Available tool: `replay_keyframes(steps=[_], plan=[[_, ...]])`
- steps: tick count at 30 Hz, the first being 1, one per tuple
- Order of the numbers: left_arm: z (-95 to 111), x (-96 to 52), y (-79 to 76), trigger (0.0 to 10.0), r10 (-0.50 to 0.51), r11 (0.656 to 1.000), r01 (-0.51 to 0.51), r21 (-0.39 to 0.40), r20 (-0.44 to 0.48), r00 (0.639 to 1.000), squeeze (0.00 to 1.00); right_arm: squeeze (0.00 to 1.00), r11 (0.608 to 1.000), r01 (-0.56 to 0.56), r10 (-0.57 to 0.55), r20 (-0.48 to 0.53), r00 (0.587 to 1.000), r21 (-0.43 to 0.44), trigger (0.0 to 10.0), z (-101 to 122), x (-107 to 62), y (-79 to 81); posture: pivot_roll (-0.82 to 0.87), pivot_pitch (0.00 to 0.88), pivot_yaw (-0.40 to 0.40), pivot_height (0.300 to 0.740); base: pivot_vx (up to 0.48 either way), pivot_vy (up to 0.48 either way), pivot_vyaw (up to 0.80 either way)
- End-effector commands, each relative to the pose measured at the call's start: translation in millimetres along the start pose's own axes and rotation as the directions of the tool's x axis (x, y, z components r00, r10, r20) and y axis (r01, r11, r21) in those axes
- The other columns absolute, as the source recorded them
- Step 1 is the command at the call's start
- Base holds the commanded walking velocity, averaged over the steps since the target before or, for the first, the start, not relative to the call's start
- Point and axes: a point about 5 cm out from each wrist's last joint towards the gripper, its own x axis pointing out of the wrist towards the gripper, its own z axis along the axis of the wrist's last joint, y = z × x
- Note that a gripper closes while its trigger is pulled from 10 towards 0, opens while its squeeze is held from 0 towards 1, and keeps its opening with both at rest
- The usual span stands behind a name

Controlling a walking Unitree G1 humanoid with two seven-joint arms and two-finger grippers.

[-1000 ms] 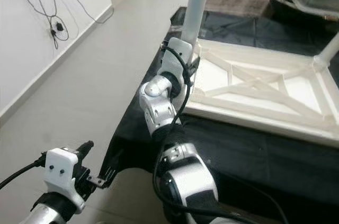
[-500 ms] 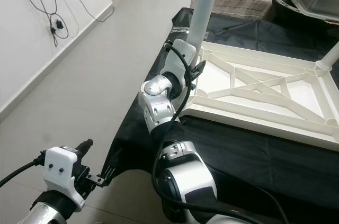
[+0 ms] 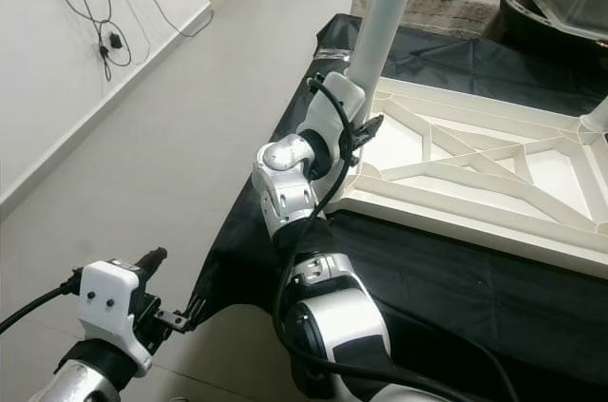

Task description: Building children table

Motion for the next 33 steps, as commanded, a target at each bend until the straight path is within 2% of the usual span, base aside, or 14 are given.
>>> replay_keyframes(steps=[1,5,11,21,22,25,26,27,28,29,30,31,32,33], plan=[[-4.3,-0.4,0.6,10.0,-0.005,1.000,0.005,0.002,-0.023,1.000,0.00,0.00,0.999,0.011,-0.016,-0.139,0.990,-0.037,10.0,-33.3,-8.3,-9.2,0.16,0.197,-0.014,0.740,0.000,0.000,0.00],[-4.0,0.3,0.6,10.0,-0.005,1.000,0.006,0.002,-0.021,1.000,0.00,0.00,1.000,-0.021,0.022,-0.071,0.997,0.017,10.0,-13.7,-8.2,-1.6,0.16,0.192,-0.011,0.740,0.000,0.000,0.00],[-5.0,2.3,2.4,10.0,-0.010,1.000,0.010,0.007,-0.022,1.000,0.00,0.00,0.976,-0.126,0.102,0.139,0.985,0.177,10.0,45.4,-11.1,13.5,0.16,0.177,-0.011,0.740,0.000,0.000,0.00],[-5.9,4.8,2.0,10.0,-0.016,1.000,0.016,0.009,-0.019,1.000,0.00,0.00,0.931,-0.288,0.242,0.211,0.947,0.224,10.0,65.9,-13.5,21.0,0.15,0.158,-0.009,0.740,0.000,0.000,0.00],[-4.8,6.3,2.3,10.0,-0.017,1.000,0.017,0.003,-0.011,1.000,0.00,0.00,0.861,-0.452,0.397,0.245,0.884,0.234,10.0,69.1,-13.5,24.9,0.15,0.150,-0.007,0.740,0.000,0.000,0.00],[-3.4,7.2,3.9,10.0,-0.014,1.000,0.014,-0.002,-0.005,1.000,0.00,0.00,0.803,-0.540,0.472,0.282,0.835,0.253,10.0,74.1,-11.9,23.8,0.15,0.145,-0.009,0.740,0.000,0.000,0.00],[-2.7,8.4,5.9,10.0,-0.008,1.000,0.008,-0.007,-0.001,1.000,0.00,0.00,0.708,-0.659,0.573,0.339,0.746,0.255,10.0,79.1,-17.5,25.5,0.15,0.134,-0.005,0.740,0.000,0.000,0.00],[-2.7,8.4,5.9,10.0,-0.008,1.000,0.008,-0.007,-0.001,1.000,0.00,0.00,0.708,-0.659,0.573,0.339,0.746,0.255,10.0,79.1,-17.5,25.5,0.15,0.134,-0.005,0.740,0.000,0.000,0.00],[-1.2,9.5,7.9,10.0,-0.003,1.000,0.003,-0.010,0.006,1.000,0.00,0.00,0.612,-0.745,0.658,0.352,0.666,0.266,10.0,79.8,-23.3,28.2,0.15,0.130,-0.005,0.740,0.000,0.000,0.00],[0.3,11.0,10.4,10.0,0.007,1.000,-0.007,-0.009,0.011,1.000,1.00,0.00,0.517,-0.797,0.727,0.332,0.601,0.311,10.0,76.5,-28.4,31.2,0.15,0.127,-0.004,0.740,0.000,0.000,0.00],[0.3,11.0,10.4,10.0,0.007,1.000,-0.007,-0.009,0.011,1.000,1.00,0.00,0.517,-0.797,0.727,0.332,0.601,0.311,10.0,76.5,-28.4,31.2,0.15,0.127,-0.004,0.740,0.000,0.000,0.00],[3.3,13.8,11.5,10.0,0.000,1.000,0.000,0.005,0.021,1.000,1.00,0.00,0.426,-0.833,0.788,0.308,0.534,0.353,10.0,69.7,-33.6,33.0,0.15,0.123,-0.003,0.740,0.000,0.000,0.00],[3.3,13.8,11.5,10.0,0.000,1.000,0.000,0.005,0.021,1.000,1.00,0.00,0.426,-0.833,0.788,0.308,0.534,0.353,10.0,69.7,-33.6,33.0,0.15,0.123,-0.003,0.740,0.000,0.000,0.00],[5.9,18.0,14.4,10.0,0.010,0.999,-0.011,0.034,0.027,1.000,1.00,0.00,0.359,-0.849,0.838,0.267,0.476,0.387,10.0,60.1,-38.4,35.1,0.15,0.112,-0.006,0.740,0.000,0.000,0.00]])
